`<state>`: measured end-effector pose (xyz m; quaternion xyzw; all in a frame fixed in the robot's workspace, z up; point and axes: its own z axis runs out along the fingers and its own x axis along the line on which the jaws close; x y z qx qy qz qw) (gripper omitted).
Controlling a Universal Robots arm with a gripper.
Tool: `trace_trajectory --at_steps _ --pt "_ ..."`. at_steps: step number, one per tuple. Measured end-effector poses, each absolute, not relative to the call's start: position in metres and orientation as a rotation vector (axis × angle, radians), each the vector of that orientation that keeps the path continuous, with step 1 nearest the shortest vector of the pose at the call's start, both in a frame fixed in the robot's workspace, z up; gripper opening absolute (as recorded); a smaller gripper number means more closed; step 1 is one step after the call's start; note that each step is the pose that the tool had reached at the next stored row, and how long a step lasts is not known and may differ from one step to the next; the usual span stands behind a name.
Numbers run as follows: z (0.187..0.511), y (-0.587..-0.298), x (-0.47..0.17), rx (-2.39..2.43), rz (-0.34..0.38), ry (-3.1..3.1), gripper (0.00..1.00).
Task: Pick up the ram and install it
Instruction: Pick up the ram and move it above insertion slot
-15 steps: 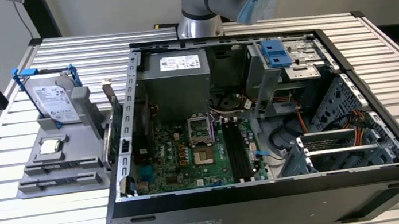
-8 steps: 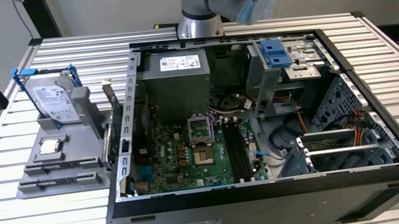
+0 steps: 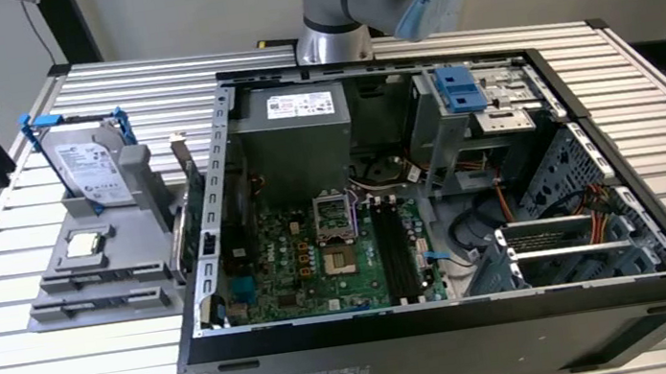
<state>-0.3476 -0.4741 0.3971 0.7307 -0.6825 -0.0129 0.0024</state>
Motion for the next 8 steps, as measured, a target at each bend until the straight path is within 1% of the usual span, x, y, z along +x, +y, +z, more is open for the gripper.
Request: trace_trajectory --at_steps 8 --pt "0.397 -0.4741 -0.3476 2.292 -0.041 -2.141 1.0"
